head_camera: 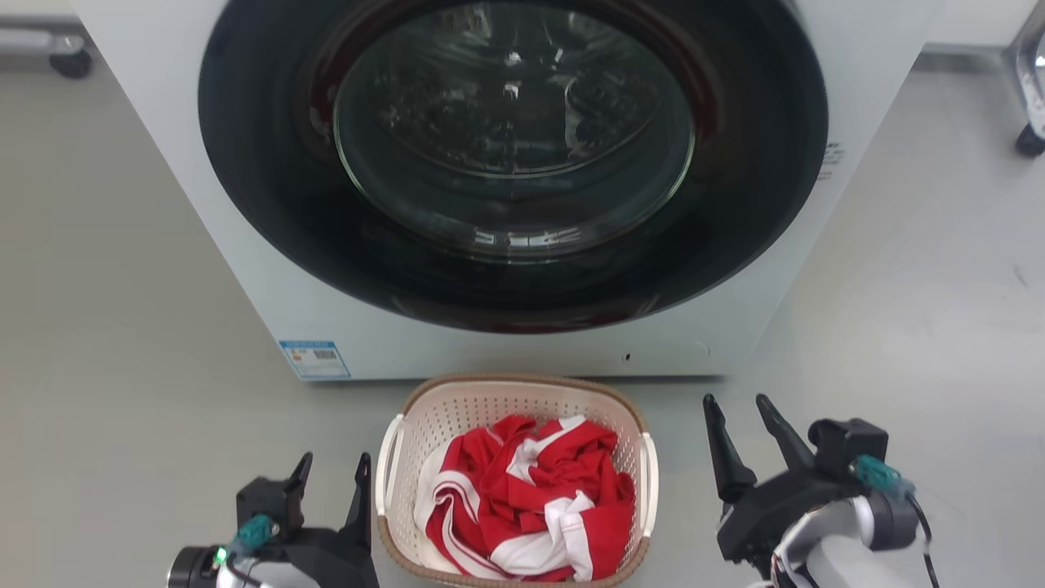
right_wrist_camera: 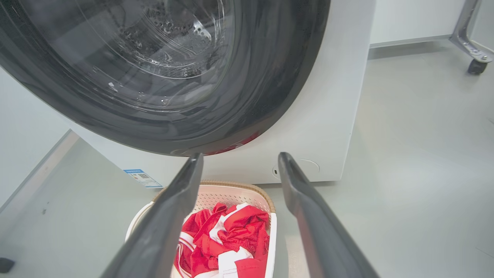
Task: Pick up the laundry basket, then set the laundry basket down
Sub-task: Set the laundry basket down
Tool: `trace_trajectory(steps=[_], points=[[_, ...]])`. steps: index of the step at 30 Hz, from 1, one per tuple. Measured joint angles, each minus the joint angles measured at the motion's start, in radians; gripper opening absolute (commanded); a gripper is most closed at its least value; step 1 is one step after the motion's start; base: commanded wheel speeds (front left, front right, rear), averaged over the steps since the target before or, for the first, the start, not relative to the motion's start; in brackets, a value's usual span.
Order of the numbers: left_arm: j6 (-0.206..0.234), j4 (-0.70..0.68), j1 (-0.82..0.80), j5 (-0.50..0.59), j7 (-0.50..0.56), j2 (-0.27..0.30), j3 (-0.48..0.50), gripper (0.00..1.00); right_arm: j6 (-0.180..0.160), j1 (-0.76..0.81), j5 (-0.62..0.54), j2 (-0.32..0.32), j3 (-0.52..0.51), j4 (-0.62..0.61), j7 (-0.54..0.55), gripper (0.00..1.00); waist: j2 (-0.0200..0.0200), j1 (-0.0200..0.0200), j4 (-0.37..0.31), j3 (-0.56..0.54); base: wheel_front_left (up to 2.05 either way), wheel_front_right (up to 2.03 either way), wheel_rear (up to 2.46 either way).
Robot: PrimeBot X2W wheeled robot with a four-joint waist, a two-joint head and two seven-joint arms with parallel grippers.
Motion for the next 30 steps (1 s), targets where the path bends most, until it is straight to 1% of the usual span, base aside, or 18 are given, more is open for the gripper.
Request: trace_trajectory(steps=[8, 13, 16, 20, 24, 30], points=[[0.0, -0.174, 0.187, 0.12, 0.0, -0.008, 0.137, 1.0, 0.0, 0.194, -0.154, 0.002, -0.144, -0.193, 0.0, 1.0, -0.0001, -0.0001, -0.017, -0.093, 0.0, 0.0, 0.0], [0.0, -0.289, 0.282, 0.198, 0.0, -0.047, 0.209, 1.0, 0.0, 0.315, -0.235, 0.016, -0.229, -0.299, 0.0, 1.0, 0.0, 0.0, -0.025, -0.13, 0.0, 0.0, 0.0], [0.0, -0.349, 0.329, 0.247, 0.0, -0.06, 0.246, 1.0, 0.0, 0.376, -0.288, 0.029, -0.263, -0.357, 0.0, 1.0, 0.0, 0.0, -0.027, -0.147, 0.0, 0.0, 0.0], [0.0, -0.428, 0.387, 0.305, 0.0, -0.073, 0.287, 1.0, -0.003, 0.431, -0.346, 0.051, -0.3, -0.429, 0.0, 1.0, 0.0, 0.0, -0.031, -0.161, 0.0, 0.0, 0.0], [0.0, -0.495, 0.424, 0.34, 0.0, -0.08, 0.311, 1.0, -0.003, 0.479, -0.39, 0.07, -0.351, -0.487, 0.0, 1.0, 0.0001, 0.0001, -0.035, -0.162, 0.0, 0.0, 0.0], [0.0, -0.565, 0.451, 0.386, 0.0, -0.093, 0.333, 1.0, -0.003, 0.492, -0.44, 0.089, -0.373, -0.552, 0.0, 1.0, 0.0001, 0.0002, -0.04, -0.162, 0.0, 0.0, 0.0]])
